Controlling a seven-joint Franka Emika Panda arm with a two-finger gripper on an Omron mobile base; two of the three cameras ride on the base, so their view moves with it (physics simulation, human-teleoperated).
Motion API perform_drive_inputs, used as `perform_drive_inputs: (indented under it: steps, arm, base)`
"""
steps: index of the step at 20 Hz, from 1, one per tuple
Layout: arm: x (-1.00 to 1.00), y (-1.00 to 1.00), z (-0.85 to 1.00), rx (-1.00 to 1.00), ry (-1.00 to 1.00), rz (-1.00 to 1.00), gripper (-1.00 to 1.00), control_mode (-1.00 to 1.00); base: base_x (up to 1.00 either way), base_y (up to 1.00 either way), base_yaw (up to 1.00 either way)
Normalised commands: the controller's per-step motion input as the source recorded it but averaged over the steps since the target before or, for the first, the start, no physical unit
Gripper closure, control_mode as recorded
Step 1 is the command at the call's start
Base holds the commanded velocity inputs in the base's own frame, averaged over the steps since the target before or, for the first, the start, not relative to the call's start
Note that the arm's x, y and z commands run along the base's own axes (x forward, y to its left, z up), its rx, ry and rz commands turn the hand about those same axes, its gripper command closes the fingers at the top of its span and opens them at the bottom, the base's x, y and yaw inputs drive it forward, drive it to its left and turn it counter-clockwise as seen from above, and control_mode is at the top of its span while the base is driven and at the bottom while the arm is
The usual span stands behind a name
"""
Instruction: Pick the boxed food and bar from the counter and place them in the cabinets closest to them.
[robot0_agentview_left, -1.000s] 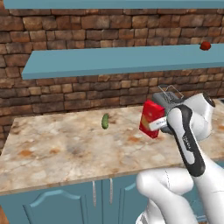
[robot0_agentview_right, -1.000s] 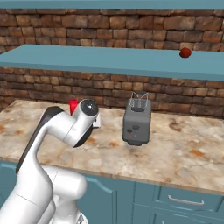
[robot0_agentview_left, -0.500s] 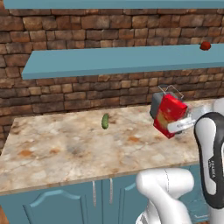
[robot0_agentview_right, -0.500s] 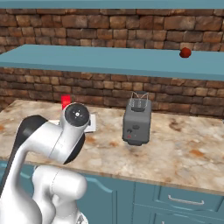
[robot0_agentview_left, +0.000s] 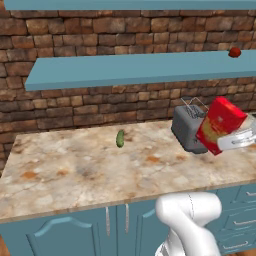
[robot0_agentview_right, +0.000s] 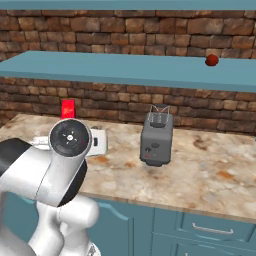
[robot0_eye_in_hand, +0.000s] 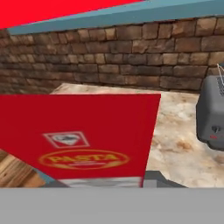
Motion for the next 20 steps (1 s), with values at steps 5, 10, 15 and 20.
perform_drive_inputs:
  steps: [5,10,15,20]
  arm:
    - [-0.53,-0.04,0.8,0.0,-0.09,0.0,1.0,-1.0]
    - [-0.37,0.0,0.79,0.0,-0.12,0.0,1.0,-1.0]
    - [-0.08,0.02,0.34,0.0,-0.08,0.0,1.0,-1.0]
    - [0.0,0.0,0.03,0.0,0.0,-0.01,1.0,-1.0]
  base:
    - [0.0,0.0,0.0]
    - [0.0,0.0,0.0]
    - [0.0,0.0,0.0]
    - [0.0,0.0,0.0]
